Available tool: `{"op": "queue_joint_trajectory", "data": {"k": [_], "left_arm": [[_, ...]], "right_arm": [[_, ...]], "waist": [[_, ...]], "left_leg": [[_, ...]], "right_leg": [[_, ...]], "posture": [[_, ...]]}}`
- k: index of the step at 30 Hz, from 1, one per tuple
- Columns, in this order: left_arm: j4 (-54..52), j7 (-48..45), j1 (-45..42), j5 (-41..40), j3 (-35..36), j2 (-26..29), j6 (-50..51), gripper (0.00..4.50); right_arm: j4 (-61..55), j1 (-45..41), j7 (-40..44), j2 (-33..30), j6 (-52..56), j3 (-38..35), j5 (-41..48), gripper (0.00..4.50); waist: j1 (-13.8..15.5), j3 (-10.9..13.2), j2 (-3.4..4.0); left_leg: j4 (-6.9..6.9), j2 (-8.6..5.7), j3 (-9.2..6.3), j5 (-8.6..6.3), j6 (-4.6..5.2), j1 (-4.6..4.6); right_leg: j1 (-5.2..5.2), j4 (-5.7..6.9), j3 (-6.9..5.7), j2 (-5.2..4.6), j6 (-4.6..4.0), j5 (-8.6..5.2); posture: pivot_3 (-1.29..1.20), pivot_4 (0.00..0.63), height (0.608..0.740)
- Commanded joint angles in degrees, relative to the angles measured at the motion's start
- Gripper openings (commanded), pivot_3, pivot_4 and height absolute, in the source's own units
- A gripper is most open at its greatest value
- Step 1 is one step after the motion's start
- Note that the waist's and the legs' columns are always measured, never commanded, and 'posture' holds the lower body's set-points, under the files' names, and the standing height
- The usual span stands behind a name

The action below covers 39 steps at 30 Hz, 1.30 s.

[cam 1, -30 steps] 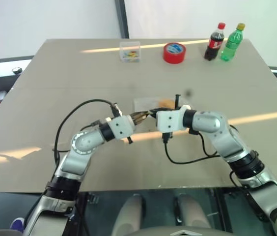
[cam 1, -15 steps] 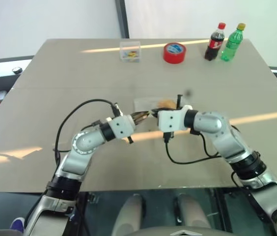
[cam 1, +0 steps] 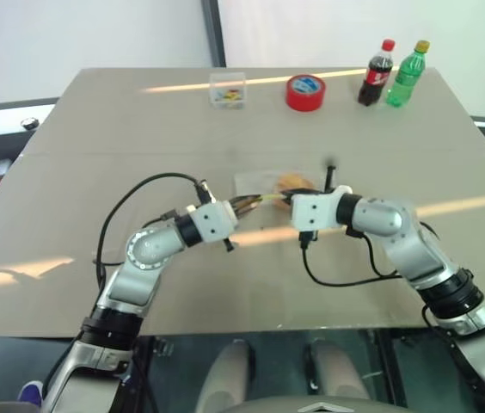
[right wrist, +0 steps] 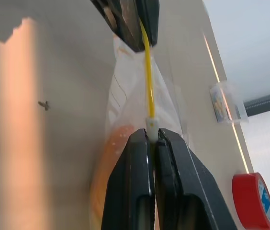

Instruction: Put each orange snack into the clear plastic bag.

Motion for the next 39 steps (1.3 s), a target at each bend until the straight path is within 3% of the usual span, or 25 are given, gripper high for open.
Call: {"op": "queue_joint_trajectory", "data": {"k": [1, 7, 13, 16, 18, 25, 39], "left_arm": [[0.0, 0.5, -0.3, -3.1, 4.8, 1.7, -0.8, 0.00], [0.4, 0.6, -0.7, -3.6, 5.0, 1.8, -0.6, 0.00], [0.5, 0.5, -1.7, -3.6, 4.6, 1.4, -0.1, 0.00], [0.5, 0.7, -2.0, -3.7, 4.3, 1.3, 0.1, 0.00], [0.3, 0.7, -2.0, -3.6, 4.2, 1.0, 0.4, 0.00], [-0.4, 0.3, -1.7, -3.0, 4.2, 0.4, 0.9, 0.00], [-1.1, 0.1, -1.1, -2.2, 3.6, 0.4, 0.4, 0.00]], "right_arm": [[3.3, 1.7, -2.4, -5.4, 3.0, -7.1, -1.8, 0.05], [3.2, 3.2, -3.7, -8.5, 3.3, -8.6, -0.8, 0.05], [0.0, 3.6, -1.6, -7.3, 3.7, -8.4, 3.9, 0.05], [-2.4, 4.1, -0.6, -5.4, 4.3, -8.2, 6.4, 0.86], [-5.0, 4.7, 0.4, -4.0, 5.1, -8.1, 8.0, 1.70], [-13.0, 3.1, 4.4, 1.6, 9.0, -5.7, 12.2, 1.70], [-4.0, -5.7, 1.5, 9.1, 6.8, -1.3, 7.0, 1.70]], "waist": [[0.0, 0.0, 0.02], [-0.4, 0.0, 0.02], [-0.3, 0.0, 0.02], [-0.3, 0.0, 0.01], [-0.3, 0.0, 0.01], [-0.6, 0.0, 0.01], [-0.4, 0.0, 0.02]], "left_leg": [[-0.01, -0.01, 0.05, 0.00, 0.00, 0.00], [-0.06, 0.01, 0.06, 0.00, 0.00, 0.01], [-0.05, 0.02, 0.06, 0.00, 0.00, 0.01], [-0.05, 0.03, 0.05, 0.00, 0.00, 0.01], [-0.06, 0.03, 0.06, 0.00, 0.00, 0.01], [-0.08, 0.05, 0.06, 0.00, 0.00, 0.01], [-0.08, 0.02, 0.04, 0.00, -0.01, 0.02]], "right_leg": [[-0.01, -0.01, 0.05, -0.01, 0.00, 0.00], [-0.02, 0.00, 0.06, 0.03, 0.00, 0.00], [-0.01, -0.01, 0.06, 0.03, 0.00, 0.00], [-0.01, -0.01, 0.05, 0.02, 0.00, 0.00], [-0.01, -0.01, 0.06, 0.02, 0.00, 0.00], [-0.01, -0.01, 0.06, 0.04, 0.00, 0.00], [-0.03, -0.01, 0.04, 0.02, 0.00, 0.00]], "posture": [[0.00, 0.150, 0.740], [0.00, 0.150, 0.740], [0.00, 0.150, 0.740], [0.00, 0.150, 0.740], [0.00, 0.150, 0.740], [0.00, 0.150, 0.740], [0.00, 0.150, 0.740]]}}
